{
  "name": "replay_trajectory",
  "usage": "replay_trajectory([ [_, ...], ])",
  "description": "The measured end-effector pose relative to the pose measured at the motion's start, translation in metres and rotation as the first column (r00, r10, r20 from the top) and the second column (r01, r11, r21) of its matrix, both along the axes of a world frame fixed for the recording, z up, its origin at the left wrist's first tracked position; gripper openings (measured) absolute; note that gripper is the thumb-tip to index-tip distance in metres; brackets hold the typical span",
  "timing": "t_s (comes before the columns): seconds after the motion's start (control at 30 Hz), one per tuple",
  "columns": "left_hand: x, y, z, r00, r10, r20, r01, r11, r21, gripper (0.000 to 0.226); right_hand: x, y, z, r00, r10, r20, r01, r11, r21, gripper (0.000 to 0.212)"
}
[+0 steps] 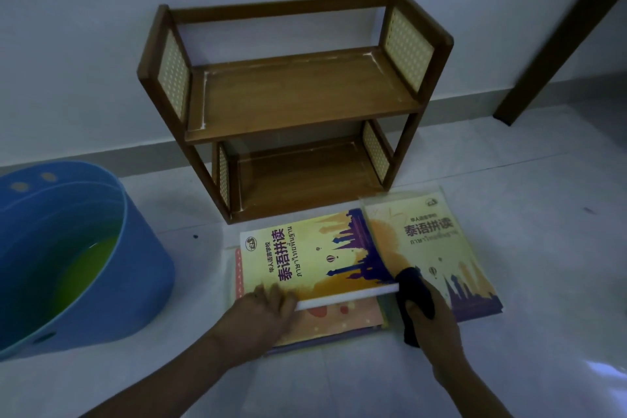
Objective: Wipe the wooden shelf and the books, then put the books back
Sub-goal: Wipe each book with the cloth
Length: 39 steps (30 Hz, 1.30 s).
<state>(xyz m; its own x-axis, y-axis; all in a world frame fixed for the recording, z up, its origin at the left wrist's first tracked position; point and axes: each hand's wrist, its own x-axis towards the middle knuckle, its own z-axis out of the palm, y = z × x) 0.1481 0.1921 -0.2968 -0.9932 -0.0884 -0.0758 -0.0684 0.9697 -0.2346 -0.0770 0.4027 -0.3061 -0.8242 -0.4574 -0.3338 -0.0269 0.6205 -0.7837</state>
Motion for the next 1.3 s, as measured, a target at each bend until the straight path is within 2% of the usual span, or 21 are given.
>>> replay_trajectory([
  [0.07, -0.013, -0.006, 0.033, 0.994, 0.057, -0.093, -0.047, 0.993, 0.11, 0.029, -0.001, 0.0, -0.003, 0.999, -0.045, -0.001, 0.045, 0.998, 0.033, 0.041],
  [0.13, -0.021, -0.012, 0.072, 0.966, 0.208, -0.152, -0.17, 0.958, 0.231, 0.042, 0.002, 0.0, -0.005, 0.999, -0.045, -0.02, 0.047, 0.996, 0.079, 0.044],
  [0.2, -0.022, -0.017, 0.103, 0.89, 0.408, -0.207, -0.318, 0.877, 0.359, 0.036, 0.011, 0.006, -0.008, 0.997, -0.068, 0.027, 0.066, 0.996, 0.055, 0.04],
  [0.27, -0.016, -0.022, 0.122, 0.753, 0.642, -0.145, -0.429, 0.646, 0.631, 0.017, 0.027, 0.015, -0.009, 0.999, -0.052, 0.009, 0.051, 0.997, 0.057, 0.042],
  [0.33, -0.007, -0.026, 0.117, 0.651, 0.752, -0.104, -0.392, 0.45, 0.802, 0.024, 0.039, 0.024, -0.008, 0.996, -0.061, -0.06, 0.065, 0.996, 0.06, 0.049],
  [0.47, 0.009, -0.018, 0.063, 0.597, 0.799, 0.073, -0.363, 0.188, 0.913, 0.027, 0.035, 0.021, -0.002, 0.992, -0.097, -0.078, 0.099, 0.995, 0.029, 0.048],
  [0.57, 0.02, -0.019, 0.011, 0.463, 0.861, 0.209, -0.4, -0.008, 0.917, 0.029, 0.02, -0.001, 0.008, 0.977, -0.045, -0.207, 0.06, 0.996, 0.066, 0.045],
  [0.6, 0.025, -0.021, -0.002, 0.432, 0.875, 0.219, -0.434, -0.011, 0.901, 0.029, 0.016, -0.01, 0.01, 0.968, -0.02, -0.249, 0.04, 0.996, 0.079, 0.046],
  [0.63, 0.03, -0.024, -0.014, 0.434, 0.882, 0.182, -0.484, 0.058, 0.873, 0.027, 0.012, -0.02, 0.013, 0.955, 0.008, -0.296, 0.012, 0.998, 0.065, 0.048],
  [0.7, 0.044, -0.028, -0.033, 0.532, 0.845, 0.054, -0.566, 0.308, 0.765, 0.026, 0.011, -0.046, 0.011, 0.9, 0.146, -0.41, -0.126, 0.989, 0.075, 0.05],
  [0.73, 0.048, -0.028, -0.042, 0.595, 0.802, 0.051, -0.59, 0.392, 0.706, 0.035, 0.013, -0.059, 0.009, 0.858, 0.247, -0.45, -0.214, 0.969, 0.124, 0.05],
  [0.77, 0.051, -0.028, -0.047, 0.642, 0.762, 0.085, -0.593, 0.424, 0.685, 0.051, 0.019, -0.071, 0.001, 0.802, 0.356, -0.479, -0.302, 0.935, 0.189, 0.05],
  [0.8, 0.052, -0.028, -0.051, 0.669, 0.735, 0.115, -0.585, 0.424, 0.692, 0.062, 0.031, -0.08, -0.007, 0.743, 0.45, -0.496, -0.373, 0.893, 0.251, 0.051],
  [0.9, 0.052, -0.028, -0.061, 0.669, 0.725, 0.167, -0.575, 0.362, 0.734, 0.066, 0.101, -0.084, -0.029, 0.594, 0.59, -0.546, -0.512, 0.801, 0.309, 0.05],
  [0.97, 0.051, -0.029, -0.062, 0.656, 0.728, 0.197, -0.589, 0.332, 0.736, 0.063, 0.152, -0.075, -0.034, 0.365, 0.689, -0.626, -0.706, 0.643, 0.297, 0.035],
  [1.03, 0.051, -0.03, -0.063, 0.643, 0.733, 0.22, -0.598, 0.302, 0.742, 0.058, 0.164, -0.074, -0.036, 0.146, 0.727, -0.67, -0.808, 0.479, 0.343, 0.033],
  [1.07, 0.052, -0.031, -0.064, 0.638, 0.74, 0.215, -0.595, 0.296, 0.747, 0.057, 0.152, -0.08, -0.035, 0.142, 0.71, -0.69, -0.813, 0.481, 0.328, 0.032],
  [1.1, 0.052, -0.033, -0.064, 0.635, 0.743, 0.211, -0.595, 0.296, 0.747, 0.055, 0.134, -0.089, -0.035, 0.204, 0.691, -0.694, -0.798, 0.528, 0.291, 0.033],
  [1.2, 0.053, -0.032, -0.066, 0.633, 0.744, 0.215, -0.615, 0.314, 0.724, 0.054, 0.059, -0.123, -0.029, 0.541, 0.609, -0.58, -0.508, 0.786, 0.352, 0.056],
  [1.27, 0.055, -0.03, -0.068, 0.642, 0.742, 0.192, -0.6, 0.331, 0.728, 0.06, 0.033, -0.143, -0.025, 0.672, 0.51, -0.537, -0.324, 0.854, 0.406, 0.06],
  [1.3, 0.055, -0.03, -0.069, 0.643, 0.745, 0.178, -0.587, 0.331, 0.739, 0.066, 0.04, -0.153, -0.024, 0.69, 0.491, -0.532, -0.292, 0.861, 0.416, 0.063],
])
